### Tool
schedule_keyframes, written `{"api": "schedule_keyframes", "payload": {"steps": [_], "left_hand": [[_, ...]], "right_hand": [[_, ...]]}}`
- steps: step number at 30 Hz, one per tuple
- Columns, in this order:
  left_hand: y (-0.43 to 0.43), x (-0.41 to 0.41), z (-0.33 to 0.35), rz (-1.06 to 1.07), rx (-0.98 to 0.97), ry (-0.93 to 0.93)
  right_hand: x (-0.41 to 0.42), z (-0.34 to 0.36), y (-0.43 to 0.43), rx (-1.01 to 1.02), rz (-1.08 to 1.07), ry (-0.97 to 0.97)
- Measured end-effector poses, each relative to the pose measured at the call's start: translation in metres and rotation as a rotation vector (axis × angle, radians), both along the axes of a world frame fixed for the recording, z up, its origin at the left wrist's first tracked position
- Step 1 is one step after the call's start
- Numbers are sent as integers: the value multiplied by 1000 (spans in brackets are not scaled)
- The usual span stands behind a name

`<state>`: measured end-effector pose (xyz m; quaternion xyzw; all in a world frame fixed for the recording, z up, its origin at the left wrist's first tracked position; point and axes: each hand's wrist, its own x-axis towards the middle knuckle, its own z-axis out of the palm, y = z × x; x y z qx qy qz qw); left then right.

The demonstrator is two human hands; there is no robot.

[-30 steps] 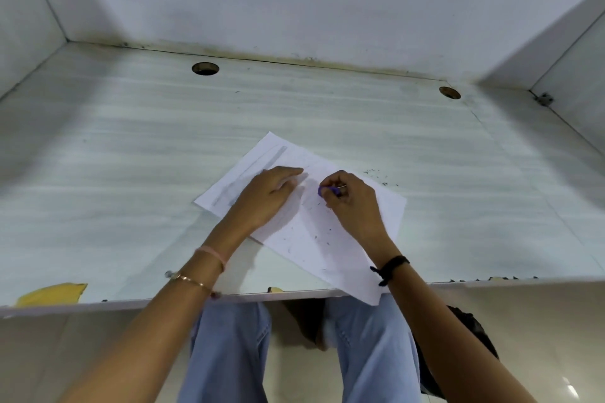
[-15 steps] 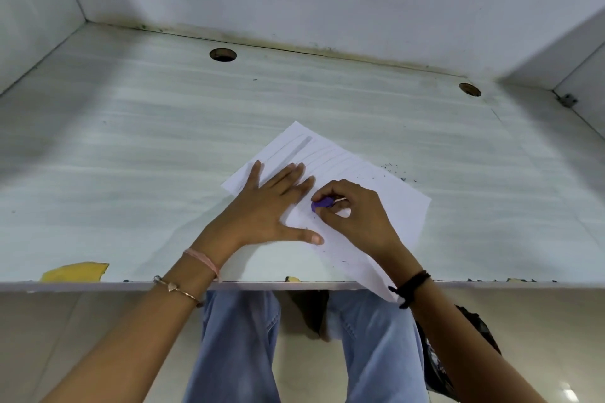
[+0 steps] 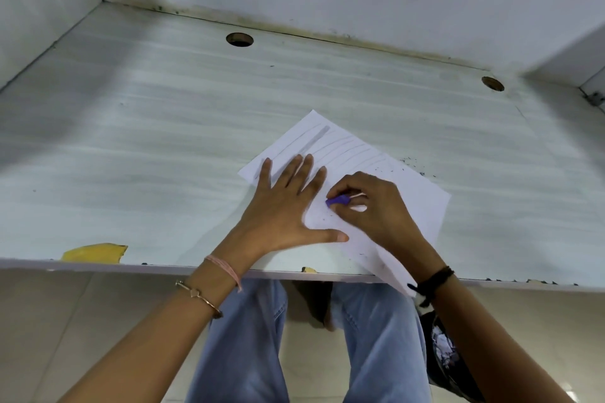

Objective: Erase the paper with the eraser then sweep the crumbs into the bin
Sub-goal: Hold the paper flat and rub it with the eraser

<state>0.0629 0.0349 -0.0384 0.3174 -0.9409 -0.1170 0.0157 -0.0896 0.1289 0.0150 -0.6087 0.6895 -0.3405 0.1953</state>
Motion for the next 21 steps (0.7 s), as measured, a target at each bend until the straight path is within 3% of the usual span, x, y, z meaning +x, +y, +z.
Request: {"api": "schedule_keyframes", "payload": {"steps": [3, 6, 10, 15, 19, 21], "left_hand": [[1, 0, 0, 4, -3, 17], [0, -1, 2, -8, -33, -17], [0, 0, 1, 4, -5, 6], [-1, -1, 0, -15, -56, -21], [0, -1, 1, 7, 1, 12], [0, -1, 1, -5, -24, 2]], "right_hand": [[-6, 5, 1, 27, -77, -8], [7, 6, 5, 119, 9, -10], [-6, 11, -6, 67, -70, 35], [15, 6, 5, 110, 37, 27], [-5, 8, -6, 36, -77, 47], [2, 7, -3, 72, -32, 37]]}}
